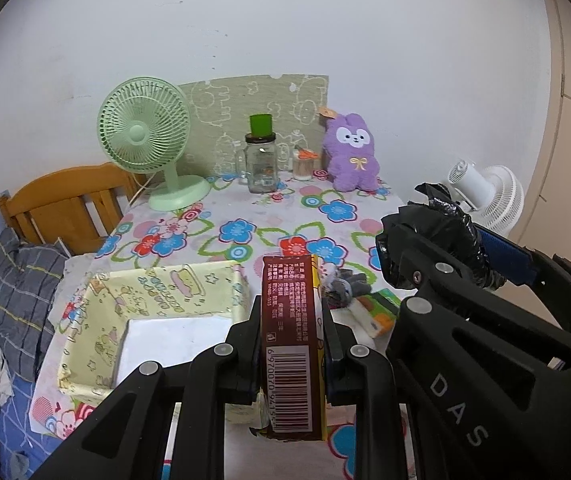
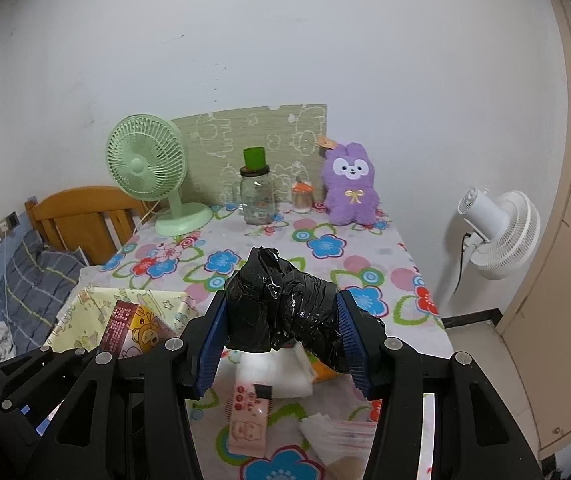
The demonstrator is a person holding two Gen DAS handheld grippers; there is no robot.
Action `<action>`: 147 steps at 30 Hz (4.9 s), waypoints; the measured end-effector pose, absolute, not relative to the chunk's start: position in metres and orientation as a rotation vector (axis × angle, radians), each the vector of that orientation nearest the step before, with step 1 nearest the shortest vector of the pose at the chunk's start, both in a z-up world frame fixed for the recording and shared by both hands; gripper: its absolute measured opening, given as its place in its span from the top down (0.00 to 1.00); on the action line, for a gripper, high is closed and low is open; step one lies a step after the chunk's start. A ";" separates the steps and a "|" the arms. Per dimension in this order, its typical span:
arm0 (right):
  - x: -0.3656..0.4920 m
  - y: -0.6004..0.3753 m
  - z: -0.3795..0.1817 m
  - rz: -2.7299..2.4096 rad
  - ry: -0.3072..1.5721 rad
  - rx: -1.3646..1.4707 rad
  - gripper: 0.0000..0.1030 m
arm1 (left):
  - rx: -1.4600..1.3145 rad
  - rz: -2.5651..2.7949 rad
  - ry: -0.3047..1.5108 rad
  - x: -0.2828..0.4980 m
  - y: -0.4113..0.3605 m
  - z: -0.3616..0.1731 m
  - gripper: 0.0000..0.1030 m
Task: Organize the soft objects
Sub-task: 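Carry the brown box and black bag over the fabric box with both grippers, then release the brown box and black bag into the fabric box with both grippers, then withdraw both grippers from the fabric box toward the remaining items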
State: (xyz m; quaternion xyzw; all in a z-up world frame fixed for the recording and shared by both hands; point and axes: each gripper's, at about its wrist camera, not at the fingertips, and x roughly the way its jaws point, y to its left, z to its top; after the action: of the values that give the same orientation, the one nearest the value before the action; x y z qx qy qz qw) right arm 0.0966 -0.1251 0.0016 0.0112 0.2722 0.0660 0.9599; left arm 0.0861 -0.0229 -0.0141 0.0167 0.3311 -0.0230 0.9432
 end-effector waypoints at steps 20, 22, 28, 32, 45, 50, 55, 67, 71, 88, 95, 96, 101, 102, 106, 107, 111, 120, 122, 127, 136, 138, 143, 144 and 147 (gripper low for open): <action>0.120 -0.063 -0.010 0.238 0.578 -0.001 0.46 | 0.028 0.033 0.695 0.105 0.037 -0.024 0.79; 0.122 -0.056 -0.013 0.251 0.590 -0.001 0.46 | 0.030 0.042 0.701 0.106 0.042 -0.026 0.79; 0.129 -0.035 -0.023 0.287 0.622 -0.014 0.46 | 0.027 0.066 0.724 0.110 0.060 -0.036 0.79; 0.133 -0.021 -0.029 0.310 0.639 -0.021 0.46 | 0.019 0.082 0.742 0.115 0.075 -0.043 0.79; 0.154 0.027 -0.061 0.371 0.734 -0.036 0.46 | 0.024 0.111 0.816 0.129 0.115 -0.071 0.79; 0.156 0.042 -0.067 0.353 0.724 -0.078 0.45 | 0.003 0.110 0.851 0.135 0.129 -0.083 0.79; 0.161 0.052 -0.074 0.379 0.747 -0.076 0.45 | -0.006 0.126 0.867 0.141 0.142 -0.091 0.79; 0.182 0.053 -0.096 0.357 0.847 -0.019 0.45 | 0.041 0.093 0.867 0.159 0.140 -0.101 0.61; 0.185 0.049 -0.095 0.337 0.836 -0.005 0.44 | 0.050 0.062 0.856 0.167 0.139 -0.101 0.58; 0.173 0.040 -0.074 0.418 0.796 0.064 0.11 | -0.032 0.086 0.811 0.142 0.132 -0.073 0.15; 0.152 0.031 -0.053 0.413 0.741 0.046 0.07 | -0.018 0.116 0.751 0.120 0.125 -0.053 0.10; 0.148 0.029 -0.049 0.413 0.729 0.045 0.06 | -0.015 0.123 0.739 0.116 0.123 -0.049 0.09; 0.132 0.017 -0.036 0.415 0.691 0.050 0.02 | -0.024 0.121 0.716 0.102 0.116 -0.038 0.07; 0.131 0.016 -0.034 0.416 0.688 0.050 0.01 | -0.026 0.118 0.713 0.098 0.113 -0.035 0.07; 0.118 0.005 -0.026 0.400 0.668 0.042 0.01 | -0.018 0.130 0.694 0.089 0.104 -0.028 0.04; 0.116 0.002 -0.023 0.397 0.665 0.042 0.01 | -0.017 0.131 0.692 0.088 0.102 -0.027 0.03; 0.107 -0.010 -0.016 0.385 0.649 0.043 0.01 | -0.011 0.142 0.666 0.079 0.091 -0.020 0.00; 0.083 -0.046 0.008 0.349 0.583 0.031 0.00 | -0.021 0.106 0.612 0.061 0.057 -0.001 0.00; 0.077 -0.056 0.014 0.340 0.561 0.029 0.00 | -0.028 0.087 0.599 0.057 0.048 0.003 0.00; 0.066 -0.077 0.024 0.312 0.528 0.024 0.00 | -0.019 0.056 0.572 0.049 0.029 0.011 0.00; 0.058 -0.105 0.026 0.260 0.528 0.024 0.00 | 0.026 0.007 0.558 0.044 -0.005 0.016 0.00; 0.057 -0.110 0.025 0.249 0.529 0.025 0.00 | 0.025 0.000 0.563 0.045 -0.012 0.015 0.00; 0.056 -0.126 0.023 0.224 0.529 0.026 0.00 | 0.013 -0.019 0.571 0.044 -0.027 0.011 0.00; 0.056 -0.130 0.023 0.219 0.528 0.027 0.00 | 0.012 -0.020 0.572 0.044 -0.029 0.011 0.00; 0.055 -0.137 0.020 0.197 0.527 0.025 0.00 | 0.009 -0.011 0.571 0.044 -0.037 0.008 0.00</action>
State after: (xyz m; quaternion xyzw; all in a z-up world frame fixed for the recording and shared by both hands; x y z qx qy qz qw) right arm 0.0552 -0.1371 0.0205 0.0125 0.2602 0.0974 0.9606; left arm 0.0443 -0.0371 0.0076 0.0042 0.2816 -0.0055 0.9595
